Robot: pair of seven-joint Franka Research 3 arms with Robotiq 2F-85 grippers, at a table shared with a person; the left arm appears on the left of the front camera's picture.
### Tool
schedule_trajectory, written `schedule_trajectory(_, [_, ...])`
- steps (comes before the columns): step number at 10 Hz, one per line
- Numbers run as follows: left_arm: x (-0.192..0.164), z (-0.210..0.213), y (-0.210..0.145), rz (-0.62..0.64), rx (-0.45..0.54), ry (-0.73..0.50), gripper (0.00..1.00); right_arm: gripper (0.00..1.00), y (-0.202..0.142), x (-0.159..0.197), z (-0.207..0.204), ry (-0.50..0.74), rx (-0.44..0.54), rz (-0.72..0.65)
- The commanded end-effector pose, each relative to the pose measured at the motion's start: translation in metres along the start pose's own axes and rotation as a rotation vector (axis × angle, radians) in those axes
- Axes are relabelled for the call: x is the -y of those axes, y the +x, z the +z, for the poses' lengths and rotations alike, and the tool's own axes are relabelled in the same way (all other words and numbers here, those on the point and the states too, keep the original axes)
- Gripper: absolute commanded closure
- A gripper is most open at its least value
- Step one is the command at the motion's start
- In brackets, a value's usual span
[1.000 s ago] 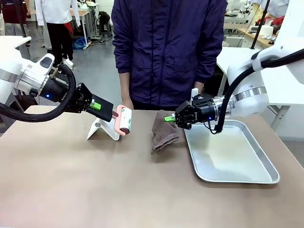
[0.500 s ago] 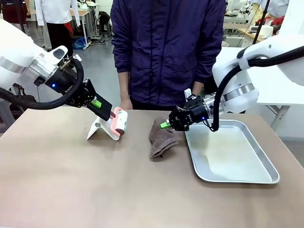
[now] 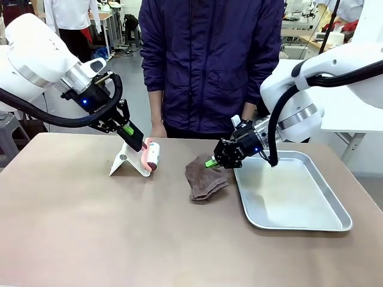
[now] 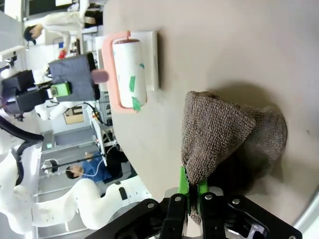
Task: Clean the surface of the table.
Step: Return the Lint Roller and towel to their original positions.
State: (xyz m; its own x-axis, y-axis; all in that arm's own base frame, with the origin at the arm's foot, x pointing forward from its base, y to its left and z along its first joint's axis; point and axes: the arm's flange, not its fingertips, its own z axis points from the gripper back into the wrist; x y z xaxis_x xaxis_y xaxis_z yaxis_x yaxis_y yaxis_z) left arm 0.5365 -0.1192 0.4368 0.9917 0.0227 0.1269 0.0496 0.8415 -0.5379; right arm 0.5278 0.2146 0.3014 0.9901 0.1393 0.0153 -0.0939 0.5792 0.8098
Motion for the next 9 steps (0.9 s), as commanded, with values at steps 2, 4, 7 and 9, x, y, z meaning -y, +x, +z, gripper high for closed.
schedule_trajectory(2, [0.004, -0.002, 0.013, 0.014, 0.002, 0.050, 0.78, 0.93, 0.009, -0.008, -0.006, -0.025, -0.022, -0.019])
schedule_trajectory(4, [0.000, -0.010, 0.016, 0.041, 0.000, 0.070, 0.78, 0.93, 0.008, -0.005, -0.004, -0.003, -0.012, -0.017])
schedule_trajectory(7, [-0.007, -0.015, 0.018, 0.098, 0.018, 0.078, 0.78, 0.93, 0.008, 0.000, -0.005, 0.019, -0.007, -0.018])
schedule_trajectory(9, [-0.005, -0.016, 0.017, 0.109, 0.039, 0.096, 0.78, 0.93, 0.008, 0.001, -0.005, 0.028, -0.007, -0.008])
